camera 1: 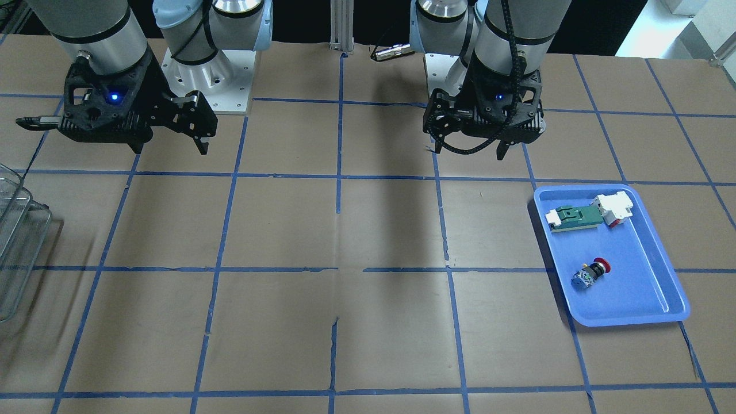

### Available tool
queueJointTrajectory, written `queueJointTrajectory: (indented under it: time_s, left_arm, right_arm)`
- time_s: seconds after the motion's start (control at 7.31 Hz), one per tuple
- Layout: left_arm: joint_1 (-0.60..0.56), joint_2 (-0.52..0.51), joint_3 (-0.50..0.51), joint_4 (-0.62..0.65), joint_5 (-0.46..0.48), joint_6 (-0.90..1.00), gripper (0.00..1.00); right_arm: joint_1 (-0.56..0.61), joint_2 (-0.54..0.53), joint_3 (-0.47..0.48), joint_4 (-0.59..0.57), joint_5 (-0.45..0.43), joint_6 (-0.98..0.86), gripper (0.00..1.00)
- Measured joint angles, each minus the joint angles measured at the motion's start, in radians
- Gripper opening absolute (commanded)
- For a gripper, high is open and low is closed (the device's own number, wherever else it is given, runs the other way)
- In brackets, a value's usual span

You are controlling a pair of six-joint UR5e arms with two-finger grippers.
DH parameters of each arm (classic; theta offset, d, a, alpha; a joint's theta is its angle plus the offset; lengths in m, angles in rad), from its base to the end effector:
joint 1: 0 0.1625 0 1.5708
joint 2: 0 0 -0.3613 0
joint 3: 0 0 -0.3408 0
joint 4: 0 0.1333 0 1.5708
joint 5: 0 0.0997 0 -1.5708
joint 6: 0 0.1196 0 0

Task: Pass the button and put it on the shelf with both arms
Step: 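Move the left gripper down toward the red push-button in the blue tray, then lower the left gripper and grasp the red push-button by its body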

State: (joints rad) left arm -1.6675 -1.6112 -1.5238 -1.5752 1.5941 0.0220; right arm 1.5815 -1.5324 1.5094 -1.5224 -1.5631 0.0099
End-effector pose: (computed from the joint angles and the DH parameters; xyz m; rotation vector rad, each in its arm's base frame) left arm -0.1739 -0.4406 0.4064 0.1849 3.1129 -0.0048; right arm 0.1390 -0.4497 0.4093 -0.0011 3.1339 0.0399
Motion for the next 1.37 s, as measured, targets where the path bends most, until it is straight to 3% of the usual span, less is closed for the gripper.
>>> queueJointTrajectory:
  time_s: [0.41,0.96,1.37]
  left_arm:
    - [0.112,0.000,-0.011,-0.016,-0.010,0.079,1.00]
    - [0.359,-0.030,-0.039,0.002,-0.010,0.609,1.00]
    - [0.535,-0.083,-0.101,0.143,-0.010,1.046,1.00]
  right_arm:
    - [0.000,0.000,0.000,0.001,0.000,-0.002,1.00]
    - [0.000,0.000,0.000,0.001,0.000,-0.002,1.00]
    - [0.000,0.000,0.000,0.001,0.000,-0.001,1.00]
